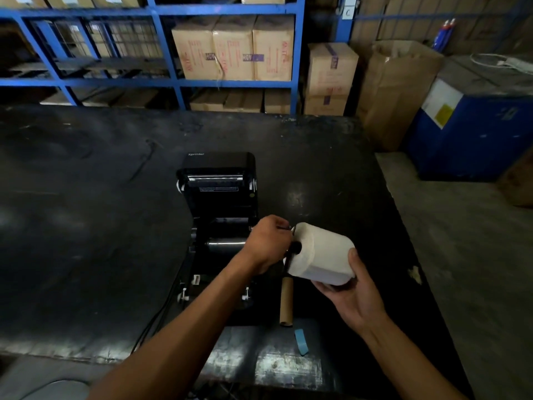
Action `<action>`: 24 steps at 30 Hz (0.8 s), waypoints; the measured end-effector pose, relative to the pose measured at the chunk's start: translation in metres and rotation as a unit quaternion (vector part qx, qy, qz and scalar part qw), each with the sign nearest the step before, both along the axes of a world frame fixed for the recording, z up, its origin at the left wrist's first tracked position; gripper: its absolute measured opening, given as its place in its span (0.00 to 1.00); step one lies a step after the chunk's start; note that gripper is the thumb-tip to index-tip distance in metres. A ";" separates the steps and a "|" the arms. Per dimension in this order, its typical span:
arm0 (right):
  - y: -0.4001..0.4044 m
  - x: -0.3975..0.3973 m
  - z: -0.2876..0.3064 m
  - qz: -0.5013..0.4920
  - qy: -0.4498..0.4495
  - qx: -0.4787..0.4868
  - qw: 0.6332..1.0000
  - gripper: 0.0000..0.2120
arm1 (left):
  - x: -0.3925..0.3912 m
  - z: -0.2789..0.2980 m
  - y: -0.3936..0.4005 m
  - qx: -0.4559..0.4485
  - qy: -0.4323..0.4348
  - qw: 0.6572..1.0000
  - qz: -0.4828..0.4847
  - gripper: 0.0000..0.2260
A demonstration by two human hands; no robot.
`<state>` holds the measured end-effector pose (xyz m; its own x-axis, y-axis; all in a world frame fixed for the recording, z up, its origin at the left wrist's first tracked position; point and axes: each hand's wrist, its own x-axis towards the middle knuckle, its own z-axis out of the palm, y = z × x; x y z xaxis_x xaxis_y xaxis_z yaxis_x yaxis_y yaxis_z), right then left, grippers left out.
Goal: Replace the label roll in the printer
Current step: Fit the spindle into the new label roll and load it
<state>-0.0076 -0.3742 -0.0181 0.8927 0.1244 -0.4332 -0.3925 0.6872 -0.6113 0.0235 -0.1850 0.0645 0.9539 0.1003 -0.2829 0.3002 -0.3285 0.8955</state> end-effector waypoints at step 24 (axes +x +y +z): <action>0.027 -0.001 0.012 -0.068 -0.023 -0.015 0.997 0.22 | -0.018 -0.024 0.017 -0.038 -0.122 0.992 -0.007 0.17</action>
<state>-0.0087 -0.3475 -0.0064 0.9193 -0.0110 -0.3935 -0.2684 0.7136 -0.6471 0.0056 -0.1678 0.0404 0.9961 0.0731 -0.0488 0.0663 -0.2597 0.9634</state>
